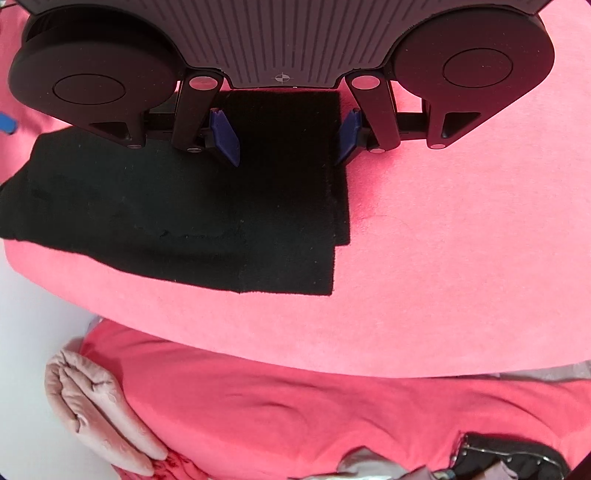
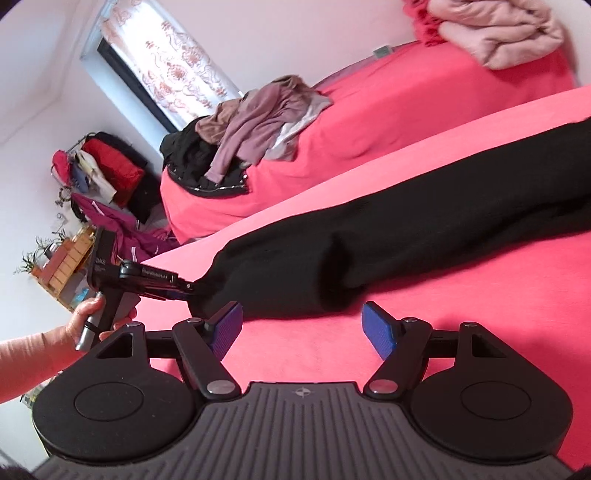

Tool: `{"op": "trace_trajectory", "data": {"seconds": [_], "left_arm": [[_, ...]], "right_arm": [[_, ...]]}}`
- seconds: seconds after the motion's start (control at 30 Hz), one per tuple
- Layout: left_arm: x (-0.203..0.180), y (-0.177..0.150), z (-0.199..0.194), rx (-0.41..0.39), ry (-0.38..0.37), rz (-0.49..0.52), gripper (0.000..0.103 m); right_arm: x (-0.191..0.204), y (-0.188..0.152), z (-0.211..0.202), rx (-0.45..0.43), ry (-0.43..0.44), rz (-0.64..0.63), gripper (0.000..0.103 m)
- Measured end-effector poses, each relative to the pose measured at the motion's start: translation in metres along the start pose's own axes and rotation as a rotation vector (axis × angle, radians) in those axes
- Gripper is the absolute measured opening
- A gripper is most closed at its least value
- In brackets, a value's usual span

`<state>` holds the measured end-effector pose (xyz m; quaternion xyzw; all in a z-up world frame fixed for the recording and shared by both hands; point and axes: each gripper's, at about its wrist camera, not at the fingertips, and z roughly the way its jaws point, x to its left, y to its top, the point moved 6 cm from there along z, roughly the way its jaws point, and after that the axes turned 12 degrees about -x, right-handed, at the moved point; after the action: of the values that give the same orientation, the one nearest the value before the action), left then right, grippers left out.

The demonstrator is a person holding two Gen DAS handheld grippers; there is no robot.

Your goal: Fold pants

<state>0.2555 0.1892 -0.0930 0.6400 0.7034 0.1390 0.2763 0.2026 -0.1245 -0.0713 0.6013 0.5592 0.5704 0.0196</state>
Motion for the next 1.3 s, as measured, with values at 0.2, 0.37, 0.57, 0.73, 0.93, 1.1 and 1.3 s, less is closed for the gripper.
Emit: {"op": "trace_trajectory", "data": {"seconds": [0.2,0.37,0.57,0.73,0.93,1.1,1.3], "left_arm": [[-0.007,-0.003,0.011,0.03,0.052,0.089,0.103],[-0.01,-0.005,0.017,0.032,0.086,0.117,0.103],[-0.008,-0.007,0.019,0.03,0.091,0.115,0.103],[-0.008,-0.007,0.023,0.033,0.095,0.116,0.103],[-0.004,-0.006,0.01,0.04,0.113,0.114,0.103],[-0.028,0.004,-0.014,-0.039,0.123,0.264,0.103],[-0.074,0.017,0.014,-0.078,0.049,0.319,0.103]], "right_arm": [[-0.012,-0.009,0.039,0.0,0.028,0.039,0.075],[-0.022,-0.006,0.068,0.04,0.097,0.064,0.07],[-0.008,-0.023,0.049,0.092,0.159,0.016,0.015],[-0.028,-0.035,0.04,0.144,0.113,0.034,0.011],[-0.009,-0.008,0.01,0.058,0.052,-0.122,0.031],[0.004,0.011,-0.001,-0.039,-0.07,-0.307,0.046],[0.009,0.016,0.032,-0.086,-0.152,-0.324,0.034]]}}
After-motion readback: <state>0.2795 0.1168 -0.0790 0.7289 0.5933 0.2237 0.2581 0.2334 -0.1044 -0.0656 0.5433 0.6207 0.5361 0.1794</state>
